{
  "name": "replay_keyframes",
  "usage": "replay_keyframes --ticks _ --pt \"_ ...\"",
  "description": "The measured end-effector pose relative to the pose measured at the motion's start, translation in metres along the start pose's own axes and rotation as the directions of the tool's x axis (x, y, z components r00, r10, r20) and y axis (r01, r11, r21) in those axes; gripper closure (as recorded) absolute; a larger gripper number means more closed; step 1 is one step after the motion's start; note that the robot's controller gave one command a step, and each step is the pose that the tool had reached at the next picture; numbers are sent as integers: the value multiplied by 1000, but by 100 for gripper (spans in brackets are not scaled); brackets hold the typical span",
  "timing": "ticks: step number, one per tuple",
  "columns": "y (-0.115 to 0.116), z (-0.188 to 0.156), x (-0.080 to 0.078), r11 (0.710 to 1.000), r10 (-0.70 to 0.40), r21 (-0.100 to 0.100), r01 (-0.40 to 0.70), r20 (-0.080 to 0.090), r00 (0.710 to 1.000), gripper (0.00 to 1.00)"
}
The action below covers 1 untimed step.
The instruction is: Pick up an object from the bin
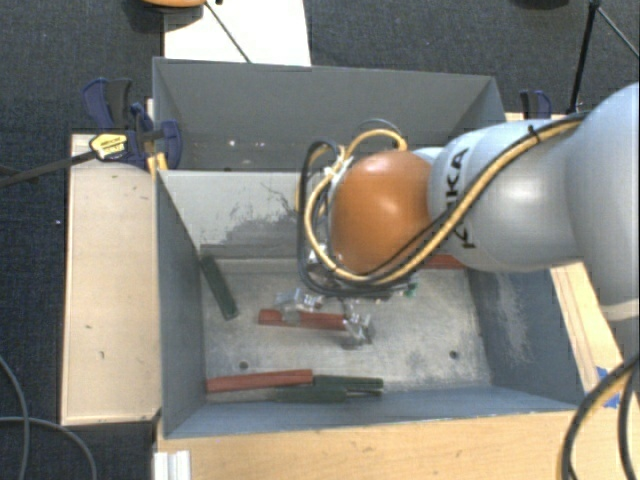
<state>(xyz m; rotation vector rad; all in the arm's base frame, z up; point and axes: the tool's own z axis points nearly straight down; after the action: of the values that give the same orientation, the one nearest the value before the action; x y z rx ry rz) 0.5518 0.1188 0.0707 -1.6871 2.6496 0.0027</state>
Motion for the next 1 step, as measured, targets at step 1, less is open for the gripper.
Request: replay_keyframes --ticks 1 --pt "-23 -5 6 999 48 -3 -48 1 999 0"
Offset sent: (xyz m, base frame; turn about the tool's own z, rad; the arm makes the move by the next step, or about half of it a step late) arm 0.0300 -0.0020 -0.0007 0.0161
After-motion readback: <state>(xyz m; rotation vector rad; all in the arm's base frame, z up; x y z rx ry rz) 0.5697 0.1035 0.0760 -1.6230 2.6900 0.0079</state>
